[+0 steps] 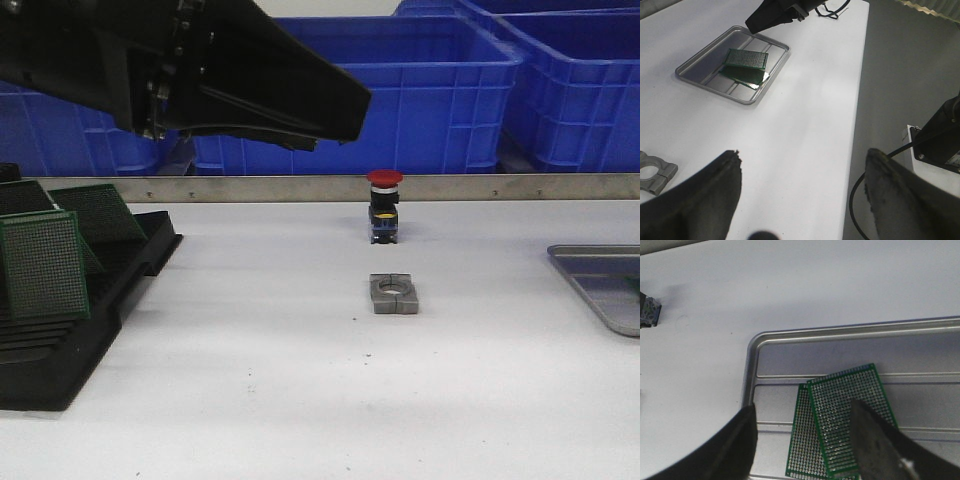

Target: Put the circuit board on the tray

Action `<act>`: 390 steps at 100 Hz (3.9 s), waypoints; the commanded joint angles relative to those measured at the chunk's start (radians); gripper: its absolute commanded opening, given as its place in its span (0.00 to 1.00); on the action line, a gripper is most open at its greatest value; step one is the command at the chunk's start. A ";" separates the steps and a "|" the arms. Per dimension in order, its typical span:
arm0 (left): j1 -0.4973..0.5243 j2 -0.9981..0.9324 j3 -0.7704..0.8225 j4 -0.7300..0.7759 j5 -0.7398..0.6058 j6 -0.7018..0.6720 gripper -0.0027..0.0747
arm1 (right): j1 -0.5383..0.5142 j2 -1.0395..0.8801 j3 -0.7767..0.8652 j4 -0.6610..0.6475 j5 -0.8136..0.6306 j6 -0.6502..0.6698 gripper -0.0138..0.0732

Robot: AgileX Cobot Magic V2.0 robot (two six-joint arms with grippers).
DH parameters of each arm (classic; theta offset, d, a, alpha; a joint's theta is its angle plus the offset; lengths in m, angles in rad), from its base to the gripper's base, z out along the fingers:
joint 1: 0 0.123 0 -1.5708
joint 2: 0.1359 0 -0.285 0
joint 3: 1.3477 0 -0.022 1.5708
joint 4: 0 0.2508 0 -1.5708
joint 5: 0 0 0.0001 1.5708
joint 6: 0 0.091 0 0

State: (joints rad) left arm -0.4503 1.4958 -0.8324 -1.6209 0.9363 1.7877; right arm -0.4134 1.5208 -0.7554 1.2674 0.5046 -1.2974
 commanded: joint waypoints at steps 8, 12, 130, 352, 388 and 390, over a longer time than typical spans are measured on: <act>-0.011 -0.026 -0.024 -0.074 0.045 -0.001 0.61 | -0.006 -0.035 -0.026 0.032 0.016 -0.006 0.70; -0.009 -0.026 -0.024 -0.074 0.045 -0.001 0.55 | -0.006 -0.040 -0.026 0.032 0.026 -0.006 0.68; 0.325 -0.801 0.286 -0.083 -0.784 -0.116 0.01 | 0.139 -0.703 0.330 0.599 0.037 -0.654 0.09; 0.347 -1.313 0.738 1.491 -0.971 -1.867 0.01 | 0.323 -1.189 0.509 0.599 -0.187 -0.680 0.09; 0.442 -1.522 0.859 1.654 -0.963 -1.897 0.01 | 0.323 -1.187 0.509 0.599 -0.186 -0.680 0.09; 0.442 -1.525 0.859 1.649 -0.956 -1.897 0.01 | 0.323 -1.187 0.509 0.599 -0.186 -0.680 0.09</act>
State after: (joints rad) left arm -0.0128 -0.0056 -0.0034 0.0276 0.0345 -0.0938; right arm -0.0892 0.3272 -0.2161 1.8033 0.3003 -1.9701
